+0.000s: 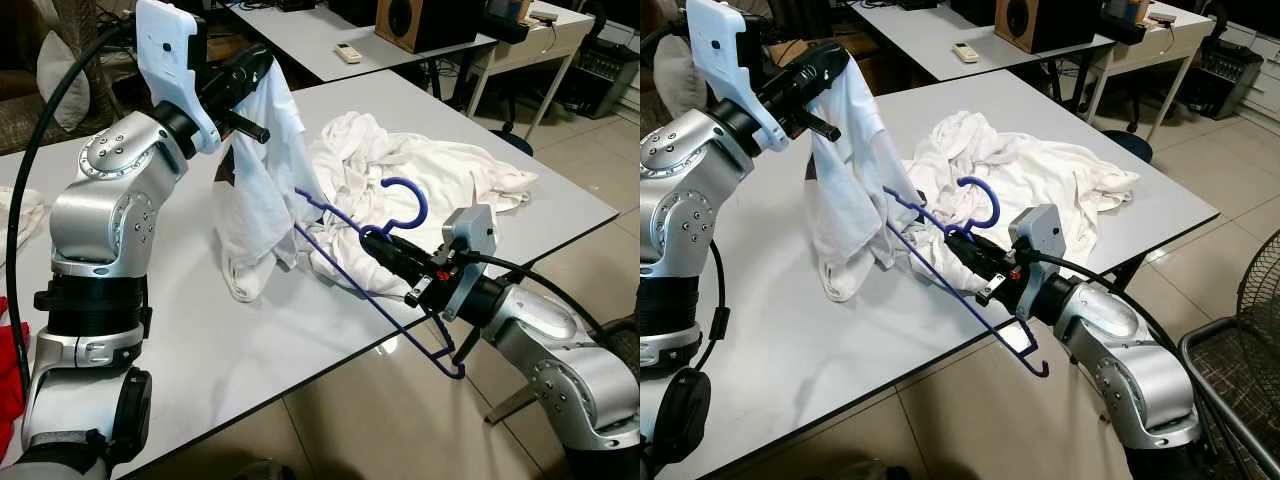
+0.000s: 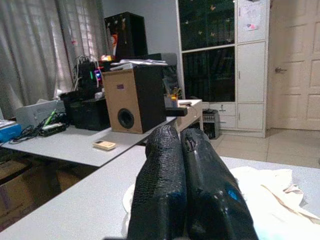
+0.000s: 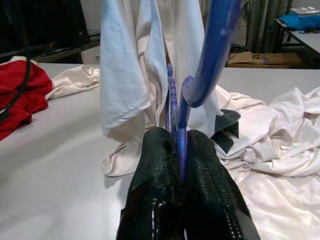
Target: Hang hanger
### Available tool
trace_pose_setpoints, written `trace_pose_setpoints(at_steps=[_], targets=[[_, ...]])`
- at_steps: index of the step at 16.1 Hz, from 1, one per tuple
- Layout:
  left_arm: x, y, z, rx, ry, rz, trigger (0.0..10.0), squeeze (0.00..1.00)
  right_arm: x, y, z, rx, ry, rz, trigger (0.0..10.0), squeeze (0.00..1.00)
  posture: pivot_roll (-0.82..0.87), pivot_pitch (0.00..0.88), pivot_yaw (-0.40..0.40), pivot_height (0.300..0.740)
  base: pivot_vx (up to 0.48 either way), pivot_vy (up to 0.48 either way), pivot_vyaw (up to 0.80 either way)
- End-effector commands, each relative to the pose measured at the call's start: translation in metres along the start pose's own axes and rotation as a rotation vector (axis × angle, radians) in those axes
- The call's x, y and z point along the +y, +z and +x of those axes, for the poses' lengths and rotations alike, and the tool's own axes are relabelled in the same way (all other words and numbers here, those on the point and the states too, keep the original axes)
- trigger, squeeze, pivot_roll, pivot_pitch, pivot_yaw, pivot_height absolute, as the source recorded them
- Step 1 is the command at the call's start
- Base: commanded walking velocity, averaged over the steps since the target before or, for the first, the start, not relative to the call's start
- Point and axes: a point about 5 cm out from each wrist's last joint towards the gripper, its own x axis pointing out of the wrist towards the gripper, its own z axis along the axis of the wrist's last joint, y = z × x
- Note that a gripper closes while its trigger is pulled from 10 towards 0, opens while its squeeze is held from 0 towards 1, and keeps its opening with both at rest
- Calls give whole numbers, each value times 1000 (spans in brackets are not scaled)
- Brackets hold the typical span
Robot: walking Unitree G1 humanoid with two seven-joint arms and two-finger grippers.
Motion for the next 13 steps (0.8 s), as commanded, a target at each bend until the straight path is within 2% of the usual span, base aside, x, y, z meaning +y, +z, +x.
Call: trace_pose_setpoints(at_steps=[1,5,7,11,13], targets=[[-3,15,0,-41,-28,17,0,0,-5,-1,3,11,-42,2,10000,0,-108,0,21,740,0,0,0],[-3,30,-3,-88,-53,1,0,0,-11,-9,9,44,-88,26,10000,0,-100,0,12,740,0,0,0],[-8,42,-4,-147,-107,-38,0,0,-7,-20,14,100,-53,42,10000,0,-92,0,7,740,0,0,0],[-10,54,-5,-211,-134,-91,0,0,-9,-33,15,188,-70,53,10000,0,-90,0,3,740,0,0,0],[-9,56,-7,-221,-143,-112,0,0,-25,-35,17,191,-204,82,10000,0,-91,0,2,740,0,0,0]])
